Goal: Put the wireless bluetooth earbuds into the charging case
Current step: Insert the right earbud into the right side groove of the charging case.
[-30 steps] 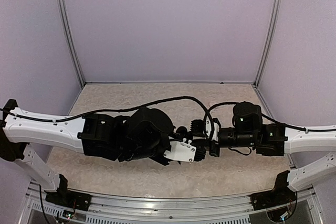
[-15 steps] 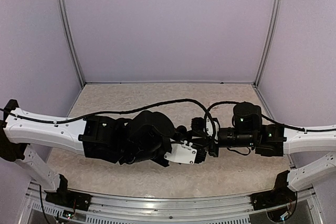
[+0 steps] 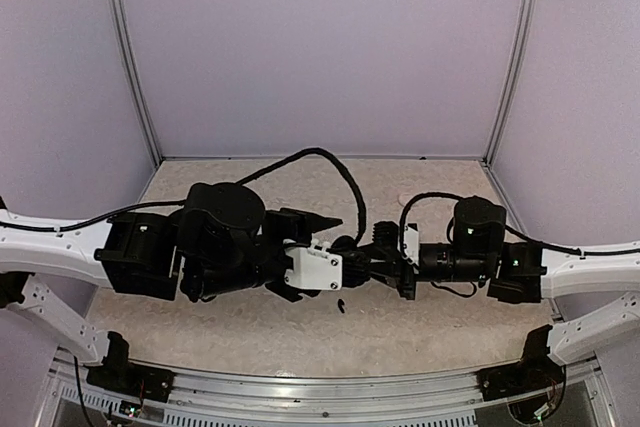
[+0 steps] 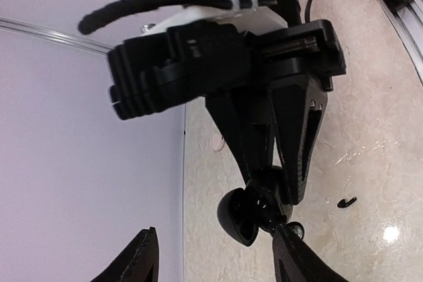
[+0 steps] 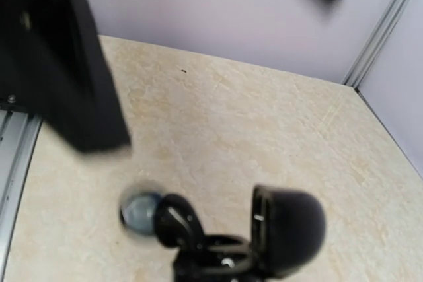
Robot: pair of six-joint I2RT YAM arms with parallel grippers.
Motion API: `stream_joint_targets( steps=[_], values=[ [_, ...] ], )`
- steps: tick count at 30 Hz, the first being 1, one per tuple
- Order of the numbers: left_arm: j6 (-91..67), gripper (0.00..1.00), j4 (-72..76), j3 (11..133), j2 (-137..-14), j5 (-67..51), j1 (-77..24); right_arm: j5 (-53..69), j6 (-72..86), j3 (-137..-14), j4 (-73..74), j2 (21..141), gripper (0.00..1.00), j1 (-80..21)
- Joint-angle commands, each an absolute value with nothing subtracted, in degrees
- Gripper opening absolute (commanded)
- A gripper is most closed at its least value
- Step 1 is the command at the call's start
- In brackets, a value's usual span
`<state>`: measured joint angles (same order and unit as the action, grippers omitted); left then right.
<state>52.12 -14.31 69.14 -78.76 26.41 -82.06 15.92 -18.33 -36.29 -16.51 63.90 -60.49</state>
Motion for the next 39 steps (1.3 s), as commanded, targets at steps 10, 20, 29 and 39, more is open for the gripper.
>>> stream_joint_targets(
  steps=[10,20,29,39],
  values=[
    [32.57,0.99,3.58,57.86,-62.96,11.10,-75.83,26.38,-10.81,-31.43,-28.65,59.23,0.00,-57.21],
    [28.34,0.99,-2.62,59.81,-62.79,5.40,-74.66,39.78,-6.39,-30.47,-32.50,57.55,0.00,-55.46],
    [28.87,0.98,-5.18,63.53,-69.47,3.06,-76.11,41.09,-5.39,-32.25,-31.92,59.62,0.00,-55.45],
    [29.45,0.96,-4.13,64.39,-72.34,1.75,-76.64,41.79,-4.75,-32.43,-32.87,60.99,0.00,-55.43]
  ],
)
